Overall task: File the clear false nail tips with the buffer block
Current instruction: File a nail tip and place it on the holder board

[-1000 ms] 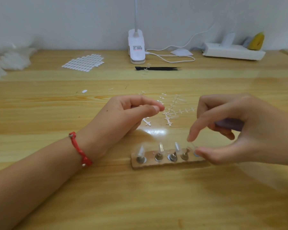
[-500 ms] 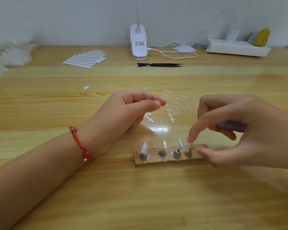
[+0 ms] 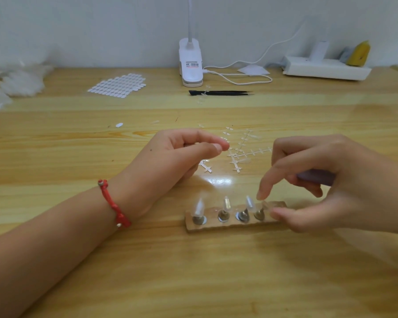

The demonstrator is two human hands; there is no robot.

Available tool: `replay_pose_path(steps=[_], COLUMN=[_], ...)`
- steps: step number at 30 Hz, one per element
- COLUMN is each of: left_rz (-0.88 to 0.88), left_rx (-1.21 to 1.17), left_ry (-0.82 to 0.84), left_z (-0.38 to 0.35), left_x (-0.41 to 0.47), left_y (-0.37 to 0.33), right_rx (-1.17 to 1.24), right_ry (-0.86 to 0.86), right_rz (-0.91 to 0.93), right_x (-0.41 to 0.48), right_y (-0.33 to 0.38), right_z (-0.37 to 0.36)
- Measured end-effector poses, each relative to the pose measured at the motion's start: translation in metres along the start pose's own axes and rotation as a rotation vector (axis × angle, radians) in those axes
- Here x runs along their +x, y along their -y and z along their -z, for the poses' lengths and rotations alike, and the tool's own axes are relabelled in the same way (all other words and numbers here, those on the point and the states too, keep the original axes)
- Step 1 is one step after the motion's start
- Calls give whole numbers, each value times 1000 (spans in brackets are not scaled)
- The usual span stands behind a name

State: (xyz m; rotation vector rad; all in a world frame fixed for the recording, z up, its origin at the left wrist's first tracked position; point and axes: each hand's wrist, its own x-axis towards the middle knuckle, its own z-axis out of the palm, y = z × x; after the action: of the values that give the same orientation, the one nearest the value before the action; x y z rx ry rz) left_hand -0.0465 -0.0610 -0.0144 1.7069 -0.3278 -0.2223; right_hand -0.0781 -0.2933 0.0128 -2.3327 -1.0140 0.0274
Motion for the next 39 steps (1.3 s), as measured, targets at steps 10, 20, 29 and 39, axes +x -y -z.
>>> replay_pose_path(steps=[10,20,29,39], left_rz=[16,6,-39,101], left_rx=[-23,-48,42,-104], left_ry=[16,-6,-2,-131], left_z=[4,3,18,6], left_x=[2,2,9,33], left_y=[2,0,24,51], right_rx=[-200,-81,-49,-200], right_ry=[-165,-39,-23,-619], right_rz=[-199,-163,-330,-1055], right_x=[0,-13,-58,-159], right_y=[-31,-6,-5,-142], right_z=[-8,35,3,114])
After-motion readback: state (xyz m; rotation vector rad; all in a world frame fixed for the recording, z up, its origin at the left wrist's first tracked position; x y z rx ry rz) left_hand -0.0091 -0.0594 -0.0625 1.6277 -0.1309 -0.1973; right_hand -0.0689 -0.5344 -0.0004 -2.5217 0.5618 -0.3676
